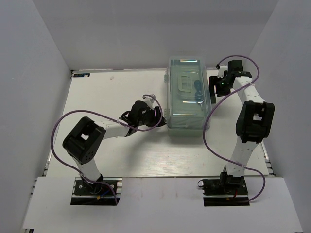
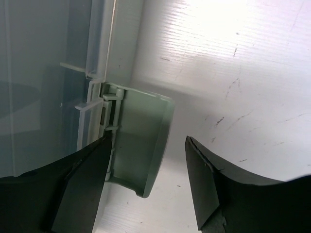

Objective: Sort the tools into containers

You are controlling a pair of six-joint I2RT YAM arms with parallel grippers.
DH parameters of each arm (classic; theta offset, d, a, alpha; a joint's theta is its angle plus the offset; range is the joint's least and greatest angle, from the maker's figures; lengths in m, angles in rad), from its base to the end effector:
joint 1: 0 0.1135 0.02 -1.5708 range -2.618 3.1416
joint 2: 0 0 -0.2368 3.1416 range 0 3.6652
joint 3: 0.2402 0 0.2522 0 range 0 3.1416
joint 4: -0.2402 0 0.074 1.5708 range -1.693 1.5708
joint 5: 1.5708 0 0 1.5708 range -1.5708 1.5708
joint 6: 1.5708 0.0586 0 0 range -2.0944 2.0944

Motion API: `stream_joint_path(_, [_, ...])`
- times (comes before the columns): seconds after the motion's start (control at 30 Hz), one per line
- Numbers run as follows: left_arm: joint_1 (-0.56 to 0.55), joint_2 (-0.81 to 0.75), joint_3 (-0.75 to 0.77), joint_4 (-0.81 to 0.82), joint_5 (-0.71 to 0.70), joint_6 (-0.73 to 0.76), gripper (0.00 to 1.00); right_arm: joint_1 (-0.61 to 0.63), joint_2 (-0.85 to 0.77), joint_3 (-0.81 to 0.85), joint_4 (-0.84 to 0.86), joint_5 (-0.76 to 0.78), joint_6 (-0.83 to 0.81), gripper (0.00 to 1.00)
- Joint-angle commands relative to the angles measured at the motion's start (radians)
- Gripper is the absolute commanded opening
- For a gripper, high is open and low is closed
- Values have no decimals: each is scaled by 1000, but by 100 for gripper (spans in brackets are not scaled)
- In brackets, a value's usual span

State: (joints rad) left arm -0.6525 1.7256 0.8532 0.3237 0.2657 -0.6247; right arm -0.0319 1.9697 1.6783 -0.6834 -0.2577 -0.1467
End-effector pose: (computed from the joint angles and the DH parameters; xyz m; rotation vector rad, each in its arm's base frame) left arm 0.2857 -0.2377 0.1303 0.2018 2.2693 -1.0031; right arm 0.4374 0.0010 0.2107 -0.2442 2.5053 0.2557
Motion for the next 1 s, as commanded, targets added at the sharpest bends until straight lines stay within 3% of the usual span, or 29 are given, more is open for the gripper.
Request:
stream_joint_path(0.0, [-33, -4, 52, 87, 69, -6, 60, 26, -58, 15, 25, 3, 1, 69])
stream_joint_path(0.27, [-42, -18, 43, 30, 15, -6, 60, 23, -149, -72, 103, 231, 7, 70])
stream_joint_path(0.37, [-30, -84, 20, -143, -136, -15, 60, 21, -238, -133, 157, 335, -19, 72])
stream_joint_path(0.47, [-21, -222, 9, -341, -336, -15, 69, 21, -368, -202, 209, 394, -59, 75])
stream_joint_path(0.53, [-21, -350, 9, -417, -428, 9, 82, 18, -477, -241, 203, 359, -62, 89])
stream_joint_path(0.6, [-21, -444, 9, -489, -439, 86, 100, 21, -597, -333, 205, 299, -77, 90])
stream_joint_path(0.73, [-21, -656, 9, -584, -428, 271, 100, 24, -761, -483, 183, 269, 54, 90])
stream_joint_path(0.9, [-21, -755, 113, -822, -500, 414, 100, 24, -1007, -730, 136, 114, 32, 90])
stream_joint_path(0.97, [-21, -796, 104, -847, -500, 437, 100, 23, -1080, -803, 136, 42, 10, 90])
